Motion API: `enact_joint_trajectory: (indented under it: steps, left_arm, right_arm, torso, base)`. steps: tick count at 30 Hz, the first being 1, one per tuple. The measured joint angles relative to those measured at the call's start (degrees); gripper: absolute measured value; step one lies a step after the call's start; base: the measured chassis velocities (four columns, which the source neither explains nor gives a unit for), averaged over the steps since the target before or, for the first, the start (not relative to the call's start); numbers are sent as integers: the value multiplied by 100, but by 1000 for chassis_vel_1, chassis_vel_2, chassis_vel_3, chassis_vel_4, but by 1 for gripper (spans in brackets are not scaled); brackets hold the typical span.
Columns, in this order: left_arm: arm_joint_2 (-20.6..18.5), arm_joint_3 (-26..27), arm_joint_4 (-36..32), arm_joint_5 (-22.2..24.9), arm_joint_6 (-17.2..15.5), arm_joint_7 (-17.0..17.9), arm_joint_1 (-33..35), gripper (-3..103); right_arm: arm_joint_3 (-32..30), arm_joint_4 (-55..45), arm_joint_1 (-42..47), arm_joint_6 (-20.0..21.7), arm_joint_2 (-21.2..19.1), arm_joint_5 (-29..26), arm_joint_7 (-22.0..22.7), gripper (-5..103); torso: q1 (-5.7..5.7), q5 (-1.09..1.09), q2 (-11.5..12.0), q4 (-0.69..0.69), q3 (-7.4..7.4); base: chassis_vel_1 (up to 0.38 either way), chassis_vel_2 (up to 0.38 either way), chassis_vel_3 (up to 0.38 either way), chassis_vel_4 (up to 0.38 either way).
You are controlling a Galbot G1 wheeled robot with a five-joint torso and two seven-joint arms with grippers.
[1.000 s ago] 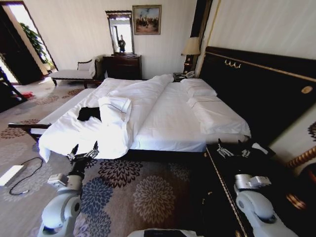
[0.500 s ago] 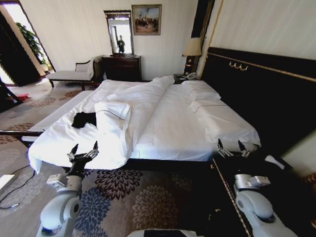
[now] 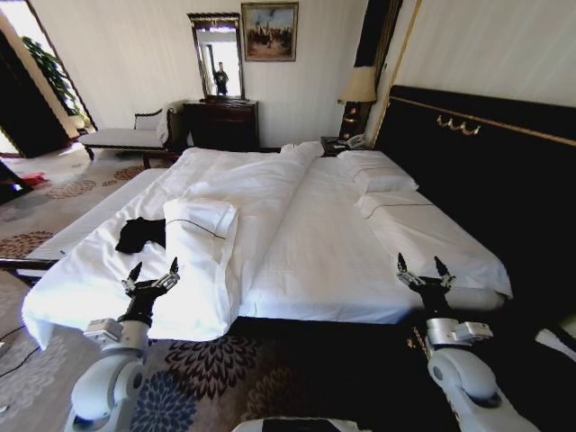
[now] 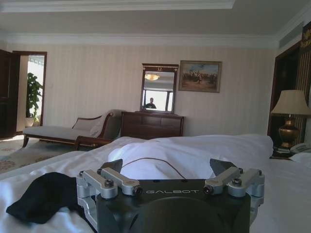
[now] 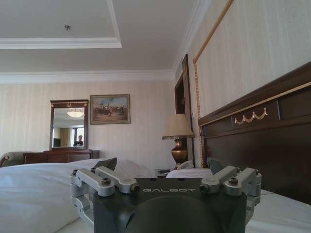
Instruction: Fold the clothes on the bed.
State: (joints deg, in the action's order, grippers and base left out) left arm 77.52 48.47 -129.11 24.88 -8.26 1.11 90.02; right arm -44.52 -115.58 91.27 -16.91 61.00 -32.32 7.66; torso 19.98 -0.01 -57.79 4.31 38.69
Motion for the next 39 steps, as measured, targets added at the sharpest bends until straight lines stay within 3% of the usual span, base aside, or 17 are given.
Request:
enact_joint_trajectory:
  steps: [31, 39]
  left_arm:
    - [22, -70, 253, -70, 62, -13, -112, 100]
    - [-4, -82, 298, -66, 70, -21, -141, 100]
  right_arm:
    - [57, 150, -114, -25, 25, 110, 56, 100]
    - [65, 177, -115, -28, 70, 115, 66, 100]
  torso:
    - [-3, 1, -1, 1, -2]
    - [-2, 2, 0, 2, -1]
  base:
    - [-26, 28, 30, -27]
    - [26, 169, -27, -184]
